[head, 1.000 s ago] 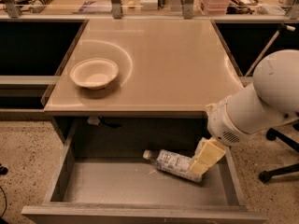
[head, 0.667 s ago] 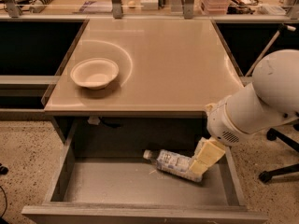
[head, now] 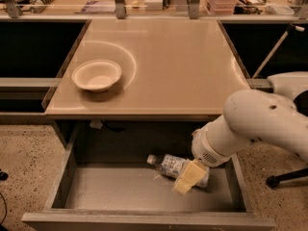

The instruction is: Pick blue plastic bottle from top drawer and place on counter

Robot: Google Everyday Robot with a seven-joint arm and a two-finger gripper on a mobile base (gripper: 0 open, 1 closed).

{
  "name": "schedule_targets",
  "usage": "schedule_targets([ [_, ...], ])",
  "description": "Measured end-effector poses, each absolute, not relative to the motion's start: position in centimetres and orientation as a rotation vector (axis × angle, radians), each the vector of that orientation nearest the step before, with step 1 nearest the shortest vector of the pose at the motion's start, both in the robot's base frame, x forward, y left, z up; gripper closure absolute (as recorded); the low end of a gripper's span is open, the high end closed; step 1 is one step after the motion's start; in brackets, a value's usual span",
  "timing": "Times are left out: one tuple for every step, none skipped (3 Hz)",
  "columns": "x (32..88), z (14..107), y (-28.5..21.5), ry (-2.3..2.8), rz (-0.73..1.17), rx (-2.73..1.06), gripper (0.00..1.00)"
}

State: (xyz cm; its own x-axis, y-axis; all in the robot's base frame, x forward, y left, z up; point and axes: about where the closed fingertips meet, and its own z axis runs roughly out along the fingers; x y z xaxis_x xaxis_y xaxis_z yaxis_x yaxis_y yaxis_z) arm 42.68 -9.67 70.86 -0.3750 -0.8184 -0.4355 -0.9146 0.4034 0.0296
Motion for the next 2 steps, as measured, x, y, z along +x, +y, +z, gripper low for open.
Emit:
schedule_targets([
  [47.1, 65.2, -7.9, 2.401, 0.461, -1.42, 0.0],
  [47.0, 63.7, -7.2, 2.428, 0.499, -1.416, 0.0],
])
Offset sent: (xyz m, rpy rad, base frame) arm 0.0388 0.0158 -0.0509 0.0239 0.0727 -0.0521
